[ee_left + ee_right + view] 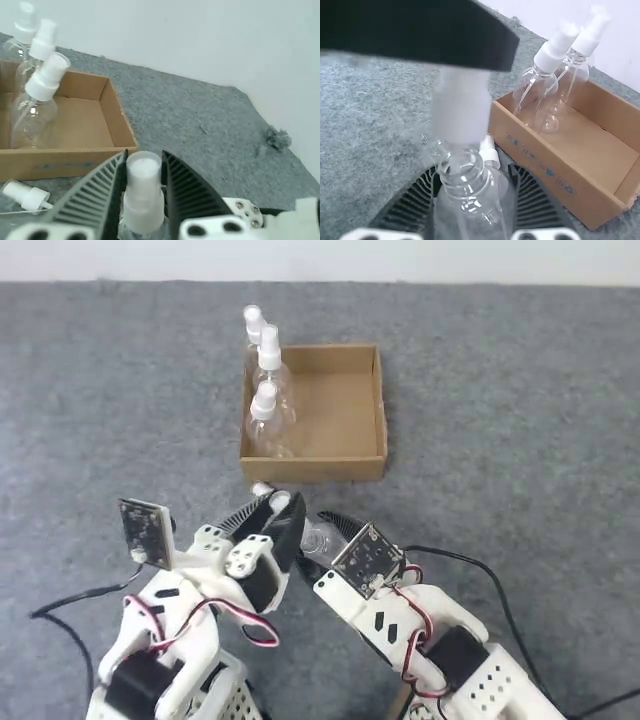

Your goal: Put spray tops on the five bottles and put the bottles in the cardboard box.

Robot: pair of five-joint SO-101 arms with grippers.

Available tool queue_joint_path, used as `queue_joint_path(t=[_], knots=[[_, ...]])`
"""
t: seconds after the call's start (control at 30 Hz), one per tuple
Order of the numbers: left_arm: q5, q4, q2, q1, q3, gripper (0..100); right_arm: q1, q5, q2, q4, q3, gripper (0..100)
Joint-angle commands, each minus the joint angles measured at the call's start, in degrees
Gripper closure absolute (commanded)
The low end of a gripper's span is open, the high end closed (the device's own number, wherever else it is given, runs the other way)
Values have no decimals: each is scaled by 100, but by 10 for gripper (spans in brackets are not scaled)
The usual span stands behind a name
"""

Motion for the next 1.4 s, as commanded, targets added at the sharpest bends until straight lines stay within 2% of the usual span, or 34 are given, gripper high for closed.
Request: queue_joint_path(t=[0.0, 0.3, 0.47, 0.63, 0.83, 1.13, 1.37], knots=[[-26, -149, -105, 114, -4, 984, 13, -18, -75, -145, -97, 951], [-26, -308, -105, 457, 497, 986, 286, -53, -110, -145, -149, 951], [-26, -360, -105, 448, 488, 985, 295, -62, -110, -145, -149, 952], [-35, -360, -105, 448, 479, 985, 312, -378, -57, -145, -255, 964], [-492, -360, -105, 448, 488, 985, 312, -413, -57, -127, -281, 991], [-501, -369, -105, 475, 497, 986, 312, -659, -48, 356, -703, 990], [-492, -396, -105, 484, 497, 986, 321, -695, -22, 330, -756, 990]])
